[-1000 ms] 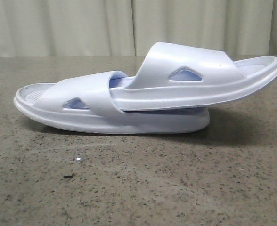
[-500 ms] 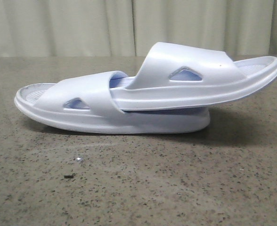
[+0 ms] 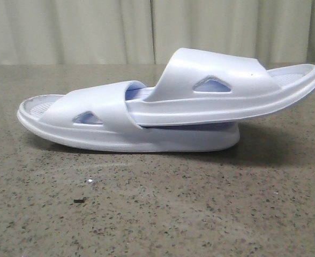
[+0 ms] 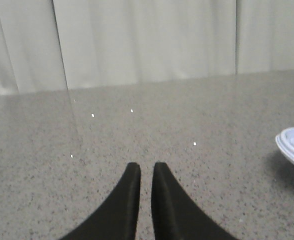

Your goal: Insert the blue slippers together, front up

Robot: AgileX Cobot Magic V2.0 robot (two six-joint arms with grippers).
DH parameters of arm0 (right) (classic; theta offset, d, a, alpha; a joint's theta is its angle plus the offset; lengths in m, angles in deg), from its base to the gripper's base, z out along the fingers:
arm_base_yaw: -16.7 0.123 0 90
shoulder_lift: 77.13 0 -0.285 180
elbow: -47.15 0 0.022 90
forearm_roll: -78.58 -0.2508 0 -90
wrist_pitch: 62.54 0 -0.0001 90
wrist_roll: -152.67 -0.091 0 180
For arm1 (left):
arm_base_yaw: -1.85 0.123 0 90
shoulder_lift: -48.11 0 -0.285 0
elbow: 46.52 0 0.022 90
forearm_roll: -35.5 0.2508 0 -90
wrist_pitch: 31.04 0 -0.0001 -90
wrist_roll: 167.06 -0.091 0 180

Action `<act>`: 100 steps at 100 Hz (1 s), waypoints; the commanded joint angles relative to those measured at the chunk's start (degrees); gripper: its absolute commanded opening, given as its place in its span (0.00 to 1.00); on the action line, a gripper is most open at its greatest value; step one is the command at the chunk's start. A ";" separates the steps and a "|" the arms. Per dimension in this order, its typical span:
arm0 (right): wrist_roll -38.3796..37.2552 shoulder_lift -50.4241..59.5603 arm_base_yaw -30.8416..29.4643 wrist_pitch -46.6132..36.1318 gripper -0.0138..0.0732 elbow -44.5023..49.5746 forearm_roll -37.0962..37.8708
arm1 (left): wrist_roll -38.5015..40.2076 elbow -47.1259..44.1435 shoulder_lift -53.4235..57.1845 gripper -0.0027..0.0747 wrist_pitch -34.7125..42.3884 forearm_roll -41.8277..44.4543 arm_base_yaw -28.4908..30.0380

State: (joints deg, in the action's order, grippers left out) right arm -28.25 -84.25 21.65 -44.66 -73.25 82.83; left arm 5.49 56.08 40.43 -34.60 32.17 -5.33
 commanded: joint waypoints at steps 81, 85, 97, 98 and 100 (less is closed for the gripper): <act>0.38 -0.44 -0.37 -3.83 0.04 -1.38 0.74 | 1.87 -0.41 1.73 0.06 6.44 3.33 -0.39; 0.38 -0.44 -0.37 -3.83 0.04 -1.38 0.74 | 1.87 -0.41 1.73 0.06 6.44 3.33 -0.39; 0.38 -0.44 -0.37 -3.83 0.04 -1.38 0.74 | 1.87 -0.41 1.73 0.06 6.44 3.33 -0.39; 0.38 -0.44 -0.37 -3.83 0.04 -1.38 0.74 | 1.87 -0.41 1.73 0.06 6.44 3.33 -0.39; 0.38 -0.44 -0.37 -3.83 0.04 -1.38 0.74 | 1.87 -0.41 1.73 0.06 6.44 3.33 -0.39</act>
State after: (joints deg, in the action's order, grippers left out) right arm -28.25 -84.25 21.65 -44.66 -73.25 82.83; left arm 6.75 56.08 40.55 -32.96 35.50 -5.33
